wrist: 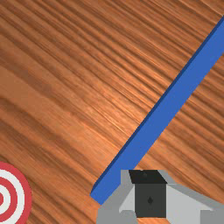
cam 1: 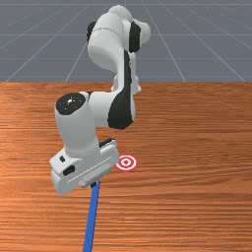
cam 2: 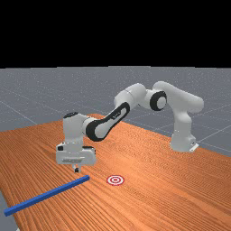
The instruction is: Pull the pivot to the target area
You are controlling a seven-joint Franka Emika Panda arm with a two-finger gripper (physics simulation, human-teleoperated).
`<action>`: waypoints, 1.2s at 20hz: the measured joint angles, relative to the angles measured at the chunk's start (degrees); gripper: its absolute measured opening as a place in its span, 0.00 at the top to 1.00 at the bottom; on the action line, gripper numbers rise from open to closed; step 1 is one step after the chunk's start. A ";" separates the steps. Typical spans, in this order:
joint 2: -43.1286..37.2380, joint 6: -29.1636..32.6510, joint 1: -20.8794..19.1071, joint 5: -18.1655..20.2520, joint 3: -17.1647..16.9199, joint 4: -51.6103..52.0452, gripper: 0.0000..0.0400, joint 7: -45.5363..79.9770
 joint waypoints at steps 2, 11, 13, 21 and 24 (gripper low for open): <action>-2.57 2.07 0.00 0.00 0.08 -4.66 1.00 -0.81; -2.38 3.84 0.63 0.30 -0.66 -2.57 0.02 2.73; 0.52 2.69 0.48 0.32 -0.51 2.41 0.01 2.91; 5.70 -3.19 0.11 0.14 -0.42 10.03 0.00 3.42; 8.26 -4.32 0.01 0.04 -0.40 13.36 0.00 3.60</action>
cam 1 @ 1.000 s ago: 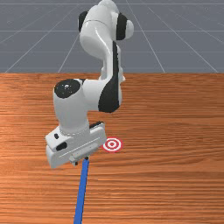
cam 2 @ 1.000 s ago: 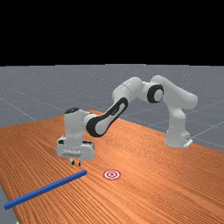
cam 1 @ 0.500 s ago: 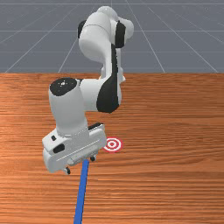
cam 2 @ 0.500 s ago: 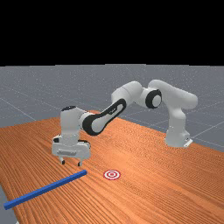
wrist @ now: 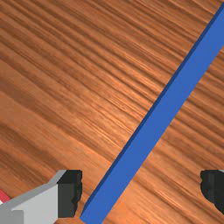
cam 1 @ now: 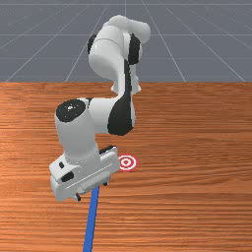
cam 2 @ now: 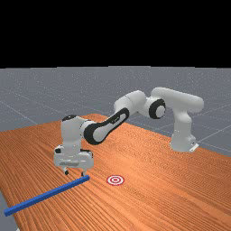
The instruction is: Pull the pivot to the target area
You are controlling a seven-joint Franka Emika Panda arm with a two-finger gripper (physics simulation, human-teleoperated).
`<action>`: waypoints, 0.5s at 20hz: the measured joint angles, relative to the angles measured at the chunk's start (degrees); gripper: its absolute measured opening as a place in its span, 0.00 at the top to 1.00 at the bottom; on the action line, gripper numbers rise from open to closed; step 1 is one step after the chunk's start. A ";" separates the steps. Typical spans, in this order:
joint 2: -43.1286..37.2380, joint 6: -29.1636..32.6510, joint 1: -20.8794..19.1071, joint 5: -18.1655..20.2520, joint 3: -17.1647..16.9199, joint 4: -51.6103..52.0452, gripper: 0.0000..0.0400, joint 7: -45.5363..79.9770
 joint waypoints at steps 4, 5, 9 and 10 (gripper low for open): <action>4.10 -1.77 -0.18 -0.18 0.10 5.63 0.00 0.20; 4.15 -1.77 -0.18 -0.18 0.10 5.61 0.00 0.20; 4.00 -0.79 -0.17 -0.12 0.12 4.87 0.00 0.09; 4.17 -1.77 -0.18 -0.18 0.10 5.60 0.00 0.20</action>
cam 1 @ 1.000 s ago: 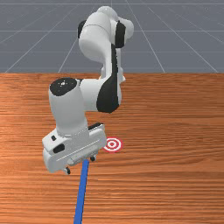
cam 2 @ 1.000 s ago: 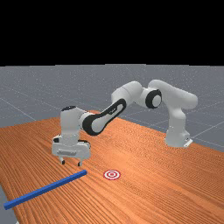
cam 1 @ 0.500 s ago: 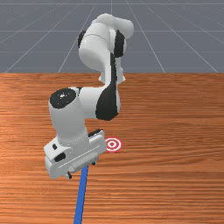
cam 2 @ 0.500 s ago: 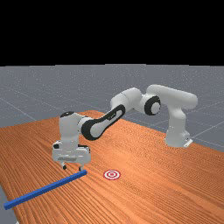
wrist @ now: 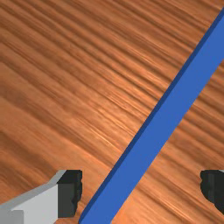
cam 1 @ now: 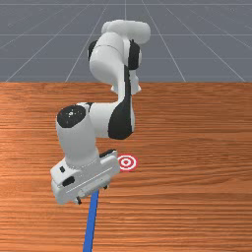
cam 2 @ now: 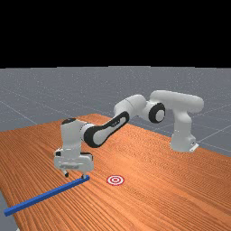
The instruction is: Pull the pivot to the target area
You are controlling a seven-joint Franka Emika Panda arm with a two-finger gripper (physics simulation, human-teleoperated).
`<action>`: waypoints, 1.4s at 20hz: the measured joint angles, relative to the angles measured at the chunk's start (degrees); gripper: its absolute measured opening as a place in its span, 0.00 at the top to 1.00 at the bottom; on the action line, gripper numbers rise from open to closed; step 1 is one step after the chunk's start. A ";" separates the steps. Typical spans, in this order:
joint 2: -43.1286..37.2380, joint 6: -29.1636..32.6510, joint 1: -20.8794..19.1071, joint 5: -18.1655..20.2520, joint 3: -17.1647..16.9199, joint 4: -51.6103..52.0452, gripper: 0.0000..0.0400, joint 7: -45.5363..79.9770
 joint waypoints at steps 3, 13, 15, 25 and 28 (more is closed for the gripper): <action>1.07 -0.58 -0.07 -0.10 0.08 1.71 0.00 0.00; -20.97 10.40 2.18 -2.20 -2.07 -30.56 0.99 -1.50; -38.06 23.36 1.25 1.23 -1.19 -60.64 1.00 -3.16; -89.47 30.26 -7.44 1.56 -3.03 -120.15 1.00 -12.32; -68.42 24.48 -4.42 4.14 -2.14 -92.37 1.00 -2.45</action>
